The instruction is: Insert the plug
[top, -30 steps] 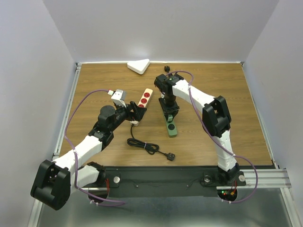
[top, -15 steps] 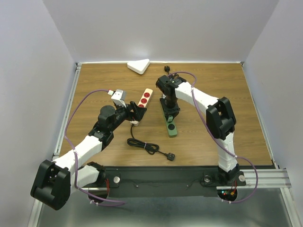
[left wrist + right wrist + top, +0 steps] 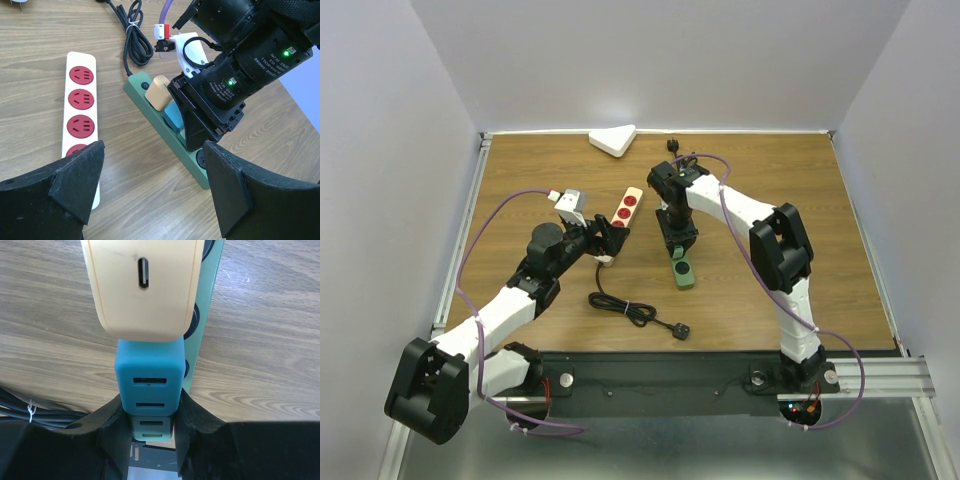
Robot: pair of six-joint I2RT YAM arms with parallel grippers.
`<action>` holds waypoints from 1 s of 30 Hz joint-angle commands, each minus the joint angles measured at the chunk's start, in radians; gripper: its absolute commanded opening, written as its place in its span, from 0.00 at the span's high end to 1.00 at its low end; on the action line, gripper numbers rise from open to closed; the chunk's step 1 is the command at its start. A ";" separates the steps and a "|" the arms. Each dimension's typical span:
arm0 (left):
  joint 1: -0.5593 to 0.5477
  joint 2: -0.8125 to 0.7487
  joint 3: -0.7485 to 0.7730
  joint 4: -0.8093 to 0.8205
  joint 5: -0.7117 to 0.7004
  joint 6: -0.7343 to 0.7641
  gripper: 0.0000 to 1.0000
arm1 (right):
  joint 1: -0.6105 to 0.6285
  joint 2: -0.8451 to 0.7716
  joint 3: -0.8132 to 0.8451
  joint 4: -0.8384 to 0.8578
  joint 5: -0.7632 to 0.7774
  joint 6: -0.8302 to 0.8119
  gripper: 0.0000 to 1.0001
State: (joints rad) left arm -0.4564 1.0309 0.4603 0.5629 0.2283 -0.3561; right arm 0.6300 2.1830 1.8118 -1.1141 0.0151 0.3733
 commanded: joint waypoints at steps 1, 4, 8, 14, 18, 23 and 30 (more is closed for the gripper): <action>-0.002 -0.020 -0.005 0.031 0.008 0.011 0.09 | -0.021 0.176 -0.118 0.275 0.190 -0.045 1.00; -0.002 -0.019 -0.002 0.028 0.006 0.009 0.09 | -0.021 0.153 -0.101 0.273 0.184 -0.031 0.98; -0.001 -0.017 0.009 0.014 -0.004 0.005 0.09 | -0.019 0.112 -0.094 0.267 0.184 -0.020 0.74; 0.001 -0.032 0.014 -0.015 -0.021 0.000 0.09 | -0.019 0.002 -0.094 0.275 0.183 -0.025 0.47; 0.005 -0.041 0.026 -0.034 -0.030 0.003 0.09 | -0.021 -0.071 -0.074 0.281 0.168 -0.050 0.39; 0.008 -0.066 0.040 -0.084 -0.075 0.006 0.09 | -0.019 -0.176 -0.103 0.307 0.149 -0.074 0.28; 0.010 -0.129 0.080 -0.195 -0.168 0.009 0.08 | -0.019 -0.374 -0.233 0.393 0.125 -0.103 0.13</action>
State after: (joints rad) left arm -0.4515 0.9470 0.4690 0.3981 0.1246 -0.3565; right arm 0.6136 1.9434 1.6093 -0.8295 0.1360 0.3016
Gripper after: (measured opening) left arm 0.918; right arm 0.830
